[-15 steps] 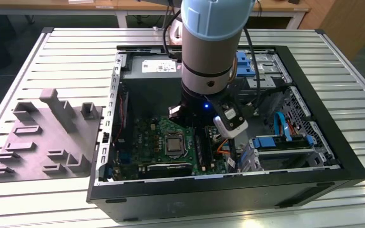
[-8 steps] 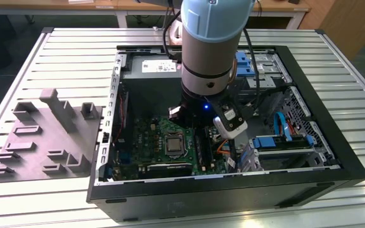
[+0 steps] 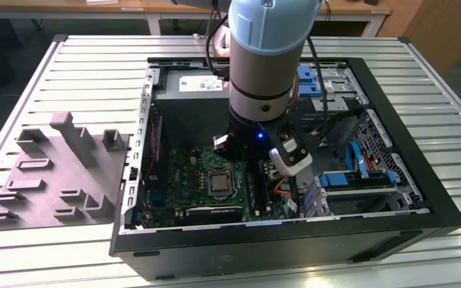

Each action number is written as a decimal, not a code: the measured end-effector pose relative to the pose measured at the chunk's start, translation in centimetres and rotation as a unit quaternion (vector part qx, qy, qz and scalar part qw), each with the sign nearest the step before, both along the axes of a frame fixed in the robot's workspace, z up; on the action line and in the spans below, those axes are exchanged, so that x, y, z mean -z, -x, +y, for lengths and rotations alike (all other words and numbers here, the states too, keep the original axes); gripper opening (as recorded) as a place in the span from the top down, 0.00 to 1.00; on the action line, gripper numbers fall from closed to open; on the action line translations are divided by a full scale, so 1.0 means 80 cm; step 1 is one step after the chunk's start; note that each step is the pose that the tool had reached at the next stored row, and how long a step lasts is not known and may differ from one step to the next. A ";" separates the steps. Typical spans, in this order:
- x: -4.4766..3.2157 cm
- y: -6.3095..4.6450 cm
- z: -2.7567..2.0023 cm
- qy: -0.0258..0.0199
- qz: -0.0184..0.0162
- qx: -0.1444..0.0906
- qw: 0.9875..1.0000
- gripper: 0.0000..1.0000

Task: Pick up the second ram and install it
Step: 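Insert the second ram into the second slot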

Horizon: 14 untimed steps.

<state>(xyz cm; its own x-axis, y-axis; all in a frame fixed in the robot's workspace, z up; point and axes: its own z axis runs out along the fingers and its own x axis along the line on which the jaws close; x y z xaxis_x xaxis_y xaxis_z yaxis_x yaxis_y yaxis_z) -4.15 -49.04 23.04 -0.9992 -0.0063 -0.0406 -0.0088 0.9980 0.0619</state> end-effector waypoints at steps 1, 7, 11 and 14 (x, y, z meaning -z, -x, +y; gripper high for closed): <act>0.0000 0.000 0.0000 0.000 0.000 0.000 1.000 0.88; 0.0015 0.000 0.0000 0.000 0.000 0.000 1.000 0.88; 0.0020 0.001 0.0004 0.000 0.000 0.000 1.000 0.88; 0.0036 0.001 0.0006 -0.001 0.000 0.000 1.000 0.88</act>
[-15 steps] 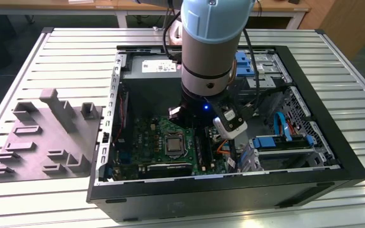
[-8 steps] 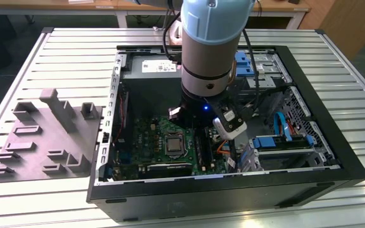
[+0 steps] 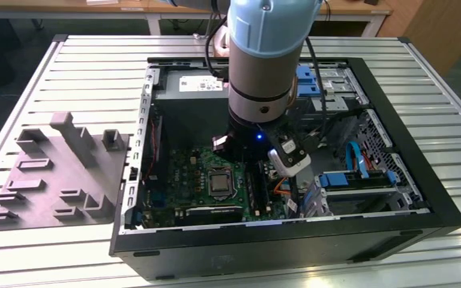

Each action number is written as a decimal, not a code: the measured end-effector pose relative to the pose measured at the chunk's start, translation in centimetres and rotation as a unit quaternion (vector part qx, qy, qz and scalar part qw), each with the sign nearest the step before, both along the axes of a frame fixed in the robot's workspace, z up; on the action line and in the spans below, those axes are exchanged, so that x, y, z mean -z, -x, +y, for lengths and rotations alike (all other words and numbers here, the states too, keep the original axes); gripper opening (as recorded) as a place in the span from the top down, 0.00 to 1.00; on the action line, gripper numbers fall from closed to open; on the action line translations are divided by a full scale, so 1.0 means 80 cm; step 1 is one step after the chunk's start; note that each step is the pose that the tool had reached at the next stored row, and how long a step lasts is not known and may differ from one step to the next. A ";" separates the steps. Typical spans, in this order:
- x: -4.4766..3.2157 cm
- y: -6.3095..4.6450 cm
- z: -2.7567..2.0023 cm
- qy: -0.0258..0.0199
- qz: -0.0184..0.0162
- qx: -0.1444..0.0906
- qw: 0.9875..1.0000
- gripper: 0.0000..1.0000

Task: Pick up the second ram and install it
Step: 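Insert the second ram into the second slot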

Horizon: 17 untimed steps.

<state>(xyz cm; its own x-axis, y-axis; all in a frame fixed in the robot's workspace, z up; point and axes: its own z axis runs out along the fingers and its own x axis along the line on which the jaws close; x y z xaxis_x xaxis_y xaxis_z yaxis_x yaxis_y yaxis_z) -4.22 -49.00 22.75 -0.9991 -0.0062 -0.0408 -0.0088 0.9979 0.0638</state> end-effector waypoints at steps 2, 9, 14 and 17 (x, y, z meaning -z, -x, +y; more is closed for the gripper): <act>0.0009 0.000 -0.0001 0.000 0.000 0.000 1.000 0.88; 0.0025 0.000 0.0001 0.000 0.000 0.000 1.000 0.88; 0.0025 0.000 0.0001 0.000 0.000 0.000 1.000 0.88; 0.0025 0.000 0.0001 0.000 0.000 0.000 1.000 0.88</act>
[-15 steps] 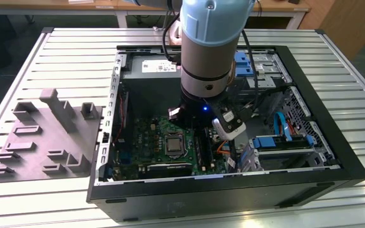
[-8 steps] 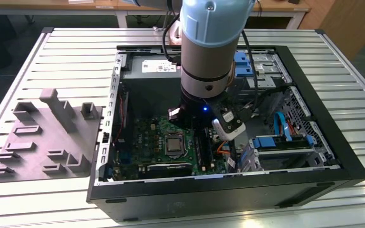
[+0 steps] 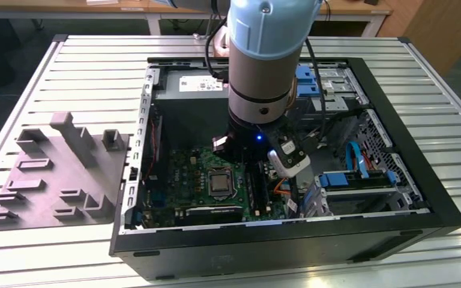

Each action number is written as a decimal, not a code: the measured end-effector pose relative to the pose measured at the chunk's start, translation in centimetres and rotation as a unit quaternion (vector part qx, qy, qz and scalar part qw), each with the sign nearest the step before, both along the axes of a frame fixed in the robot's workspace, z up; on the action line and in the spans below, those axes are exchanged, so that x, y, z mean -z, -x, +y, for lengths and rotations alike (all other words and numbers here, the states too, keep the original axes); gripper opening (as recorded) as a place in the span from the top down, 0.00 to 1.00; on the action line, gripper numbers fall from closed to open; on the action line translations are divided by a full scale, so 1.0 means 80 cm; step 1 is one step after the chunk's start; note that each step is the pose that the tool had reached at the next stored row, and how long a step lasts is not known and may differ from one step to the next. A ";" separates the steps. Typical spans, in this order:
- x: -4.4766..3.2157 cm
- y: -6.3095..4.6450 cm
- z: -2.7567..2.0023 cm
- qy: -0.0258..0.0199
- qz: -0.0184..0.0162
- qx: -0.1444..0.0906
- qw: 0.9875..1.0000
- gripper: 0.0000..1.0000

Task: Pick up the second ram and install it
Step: 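Insert the second ram into the second slot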

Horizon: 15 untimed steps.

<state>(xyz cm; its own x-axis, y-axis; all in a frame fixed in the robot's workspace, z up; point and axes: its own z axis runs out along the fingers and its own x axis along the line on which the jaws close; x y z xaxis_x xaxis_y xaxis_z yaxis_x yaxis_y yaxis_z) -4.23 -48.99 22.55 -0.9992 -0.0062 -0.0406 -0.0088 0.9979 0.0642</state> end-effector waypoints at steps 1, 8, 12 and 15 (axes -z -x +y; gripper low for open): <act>0.0000 0.000 0.0000 0.000 0.000 0.000 1.000 0.88; 0.0004 0.000 0.0001 0.000 0.000 0.007 1.000 0.88; 0.0005 -0.001 0.0000 0.000 0.000 0.017 1.000 0.88; 0.0004 -0.001 0.0000 0.000 0.000 0.017 1.000 0.88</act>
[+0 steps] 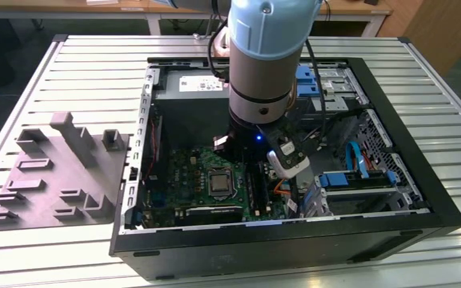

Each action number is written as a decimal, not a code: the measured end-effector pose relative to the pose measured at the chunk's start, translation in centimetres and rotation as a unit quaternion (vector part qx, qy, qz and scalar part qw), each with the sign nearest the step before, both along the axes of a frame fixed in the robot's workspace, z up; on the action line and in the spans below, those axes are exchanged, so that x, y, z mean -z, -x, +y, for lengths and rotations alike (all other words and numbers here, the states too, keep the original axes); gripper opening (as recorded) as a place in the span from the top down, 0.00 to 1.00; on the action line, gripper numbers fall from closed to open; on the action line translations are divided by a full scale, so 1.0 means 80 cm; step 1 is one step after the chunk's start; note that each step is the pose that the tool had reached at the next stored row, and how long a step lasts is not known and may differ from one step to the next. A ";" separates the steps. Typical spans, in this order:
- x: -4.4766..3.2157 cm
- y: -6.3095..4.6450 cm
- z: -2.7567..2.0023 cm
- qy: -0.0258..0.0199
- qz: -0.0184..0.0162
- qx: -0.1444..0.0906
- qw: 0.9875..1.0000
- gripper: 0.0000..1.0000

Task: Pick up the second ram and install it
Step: 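Insert the second ram into the second slot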

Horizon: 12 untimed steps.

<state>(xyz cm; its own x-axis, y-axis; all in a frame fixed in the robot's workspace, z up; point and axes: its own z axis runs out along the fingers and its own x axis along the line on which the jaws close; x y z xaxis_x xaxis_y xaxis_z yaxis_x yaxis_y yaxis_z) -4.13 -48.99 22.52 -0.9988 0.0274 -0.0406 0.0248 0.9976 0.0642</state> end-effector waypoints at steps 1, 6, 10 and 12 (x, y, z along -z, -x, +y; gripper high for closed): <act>0.0003 0.000 0.0000 0.000 0.000 0.000 1.000 0.88; 0.0022 0.000 0.0000 0.000 0.000 0.000 1.000 0.88; 0.0038 0.000 0.0000 0.000 0.000 0.000 1.000 0.88; 0.0046 0.000 0.0000 0.000 0.000 0.000 1.000 0.88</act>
<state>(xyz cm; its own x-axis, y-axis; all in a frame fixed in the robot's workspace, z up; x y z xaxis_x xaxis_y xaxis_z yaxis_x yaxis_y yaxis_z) -4.13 -48.99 22.15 -0.9988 0.0274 -0.0406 0.0248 0.9976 0.0644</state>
